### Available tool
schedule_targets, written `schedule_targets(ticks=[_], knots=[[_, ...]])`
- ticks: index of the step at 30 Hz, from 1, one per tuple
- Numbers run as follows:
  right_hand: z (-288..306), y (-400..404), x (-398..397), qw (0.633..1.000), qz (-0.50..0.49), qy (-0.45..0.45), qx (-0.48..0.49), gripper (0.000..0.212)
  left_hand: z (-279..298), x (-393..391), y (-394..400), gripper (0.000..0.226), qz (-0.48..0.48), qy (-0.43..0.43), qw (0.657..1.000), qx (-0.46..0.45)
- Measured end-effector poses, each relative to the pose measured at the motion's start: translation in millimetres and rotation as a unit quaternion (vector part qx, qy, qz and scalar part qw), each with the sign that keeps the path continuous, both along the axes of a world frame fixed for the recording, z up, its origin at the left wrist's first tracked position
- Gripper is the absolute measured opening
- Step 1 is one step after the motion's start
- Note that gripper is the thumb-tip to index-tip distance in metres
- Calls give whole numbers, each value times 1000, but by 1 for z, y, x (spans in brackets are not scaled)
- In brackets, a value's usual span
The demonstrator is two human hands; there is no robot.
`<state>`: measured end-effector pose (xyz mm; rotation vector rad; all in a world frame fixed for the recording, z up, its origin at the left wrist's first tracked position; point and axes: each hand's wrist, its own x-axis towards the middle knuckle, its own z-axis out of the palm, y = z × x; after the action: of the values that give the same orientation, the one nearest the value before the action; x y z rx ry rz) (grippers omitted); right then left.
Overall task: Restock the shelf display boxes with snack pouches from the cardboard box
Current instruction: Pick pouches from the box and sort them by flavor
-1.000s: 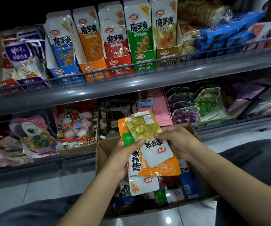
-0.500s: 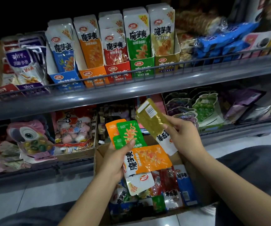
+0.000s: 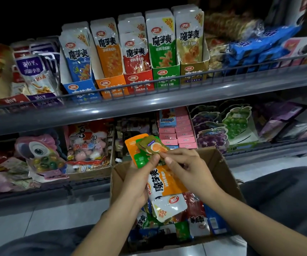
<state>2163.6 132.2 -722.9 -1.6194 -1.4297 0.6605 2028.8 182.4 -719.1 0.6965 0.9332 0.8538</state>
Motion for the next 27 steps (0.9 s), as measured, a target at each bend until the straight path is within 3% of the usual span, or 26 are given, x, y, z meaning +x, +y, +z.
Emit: schedule_targets(ticks=[3,8,12,14,21,25,27], knots=[[6,4,5,998,35,32,-28,20,-2,-2,1,36,-14,-10,1000,4],[12,9,16,998,53,-16,-41,29,0,0,2,40,-13,-4,1000,2],[18,16,27,994,70,-44,-77,70,5,-1,8,55,-10,34,999,12],[20,18,30,990,87,-53,-98,75,9,-1,10,57,-19,43,999,26],[43,21,40,994,56,-34,-83,76,23,9,16,40,2,60,998,36],[65,19,59,986,-53,89,-128,42,40,24,18,38,46,38,996,64],[74,21,69,979,-63,117,-156,35,50,34,17,36,55,19,996,60]])
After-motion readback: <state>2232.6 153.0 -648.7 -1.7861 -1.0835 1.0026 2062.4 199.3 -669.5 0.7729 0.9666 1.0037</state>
